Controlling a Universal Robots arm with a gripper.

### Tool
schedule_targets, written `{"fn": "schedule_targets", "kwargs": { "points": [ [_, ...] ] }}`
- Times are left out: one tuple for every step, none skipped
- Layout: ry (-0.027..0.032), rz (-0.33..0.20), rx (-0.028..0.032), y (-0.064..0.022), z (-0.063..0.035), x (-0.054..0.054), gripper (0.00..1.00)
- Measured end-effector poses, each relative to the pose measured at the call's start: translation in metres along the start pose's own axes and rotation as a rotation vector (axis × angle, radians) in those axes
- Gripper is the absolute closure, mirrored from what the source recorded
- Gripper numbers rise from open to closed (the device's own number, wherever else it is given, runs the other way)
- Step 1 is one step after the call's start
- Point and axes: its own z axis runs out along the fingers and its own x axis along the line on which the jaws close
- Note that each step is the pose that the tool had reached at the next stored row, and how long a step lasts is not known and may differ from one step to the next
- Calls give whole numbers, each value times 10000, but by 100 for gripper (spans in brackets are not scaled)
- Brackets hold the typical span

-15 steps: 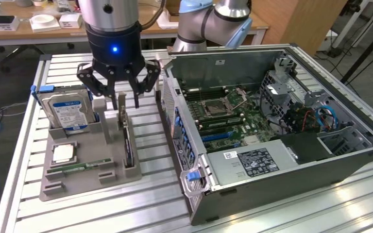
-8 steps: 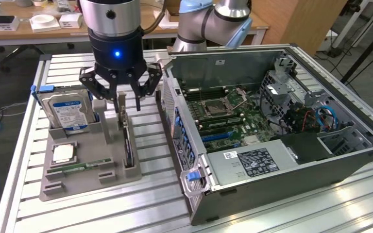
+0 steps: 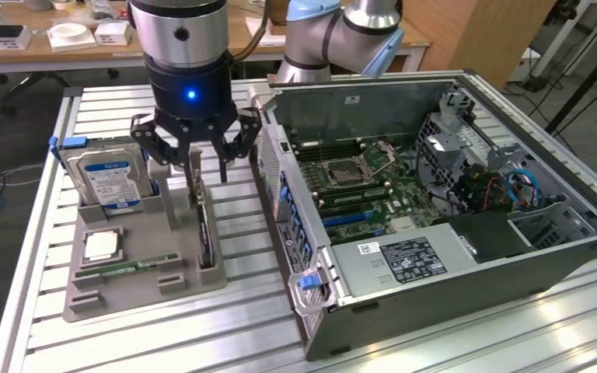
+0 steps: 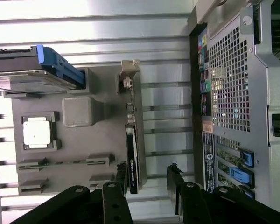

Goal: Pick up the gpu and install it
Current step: 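Reach for the gpu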

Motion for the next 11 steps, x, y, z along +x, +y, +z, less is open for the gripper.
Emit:
{"fn": "schedule_targets", "kwargs": {
  "points": [
    [0, 0, 0, -4, 9, -3, 53],
    [0, 0, -1, -8, 17, -5, 53],
    [0, 0, 0, -12, 25, -8, 53],
    [0, 0, -1, -16, 33, -11, 53],
    [0, 0, 0, -20, 41, -14, 53],
    [0, 0, 0, -24, 49, -16, 53],
    [0, 0, -1, -28, 58, -18, 53],
    [0, 0, 0, -32, 66, -19, 53],
    [0, 1, 1, -35, 74, -20, 53],
    [0, 1, 0, -38, 82, -22, 53],
    [0, 1, 0, -41, 90, -23, 53]
  ]
}}
